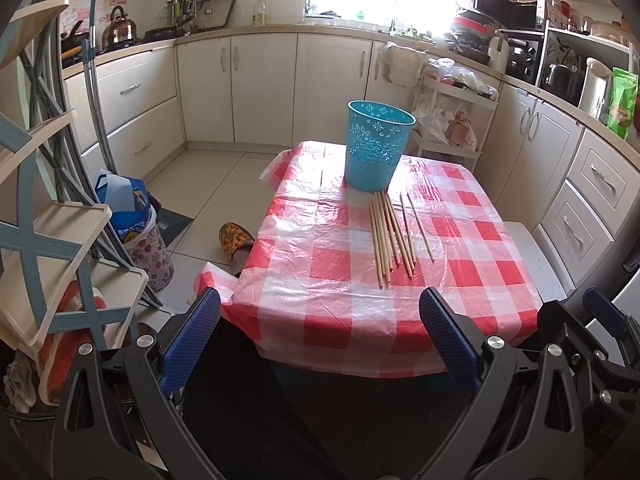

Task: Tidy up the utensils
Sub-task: 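Move both tools toward the wooden sticks beside the teal basket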

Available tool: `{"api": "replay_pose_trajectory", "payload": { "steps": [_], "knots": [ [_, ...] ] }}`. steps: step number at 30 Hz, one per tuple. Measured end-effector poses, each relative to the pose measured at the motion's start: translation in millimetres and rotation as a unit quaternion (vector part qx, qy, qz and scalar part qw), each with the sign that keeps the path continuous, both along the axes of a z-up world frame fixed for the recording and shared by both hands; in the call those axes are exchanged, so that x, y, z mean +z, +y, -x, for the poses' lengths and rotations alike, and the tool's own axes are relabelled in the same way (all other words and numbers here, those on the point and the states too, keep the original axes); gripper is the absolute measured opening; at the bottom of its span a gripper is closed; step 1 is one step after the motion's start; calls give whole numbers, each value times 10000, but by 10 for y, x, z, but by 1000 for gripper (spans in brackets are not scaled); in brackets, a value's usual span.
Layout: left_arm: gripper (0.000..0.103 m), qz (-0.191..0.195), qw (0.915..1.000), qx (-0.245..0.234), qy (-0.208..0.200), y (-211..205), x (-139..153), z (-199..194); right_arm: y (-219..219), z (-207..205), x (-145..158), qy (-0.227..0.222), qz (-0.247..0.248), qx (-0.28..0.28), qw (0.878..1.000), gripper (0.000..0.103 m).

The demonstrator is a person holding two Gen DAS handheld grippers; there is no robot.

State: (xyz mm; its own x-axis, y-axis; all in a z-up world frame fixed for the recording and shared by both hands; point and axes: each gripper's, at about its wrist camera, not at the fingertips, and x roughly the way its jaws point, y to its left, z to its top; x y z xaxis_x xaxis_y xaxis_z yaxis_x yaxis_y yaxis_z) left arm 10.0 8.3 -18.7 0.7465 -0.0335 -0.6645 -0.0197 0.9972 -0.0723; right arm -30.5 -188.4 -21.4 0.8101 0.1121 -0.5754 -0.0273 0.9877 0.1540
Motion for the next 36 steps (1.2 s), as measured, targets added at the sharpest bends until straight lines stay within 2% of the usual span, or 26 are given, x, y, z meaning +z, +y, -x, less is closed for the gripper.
{"api": "replay_pose_trajectory", "payload": {
  "steps": [10, 18, 24, 29, 30, 32, 36],
  "knots": [
    [96, 32, 9996, 165, 217, 102, -131, -177, 38, -207, -109, 363, 350, -81, 9987, 96],
    [96, -32, 9989, 284, 364, 174, -234, -428, 14, -436, -248, 554, 427, -82, 9975, 96],
    [96, -85, 9988, 233, 433, 132, -318, -780, -73, -754, -425, 675, 424, -120, 9967, 96],
    [96, -226, 9988, 32, 434, -41, -426, -1253, -234, -1175, -558, 625, 386, -176, 9971, 95],
    [96, -241, 9987, -20, 449, -79, -454, -1345, -245, -1279, -590, 603, 414, -170, 9972, 94],
    [96, -298, 9982, -101, 509, -173, -544, -1592, -269, -1517, -682, 691, 428, -91, 9966, 73],
    [96, -362, 9964, -159, 745, -337, -803, -2126, -302, -2037, -907, 1013, 323, 53, 9943, 54]
  ]
}}
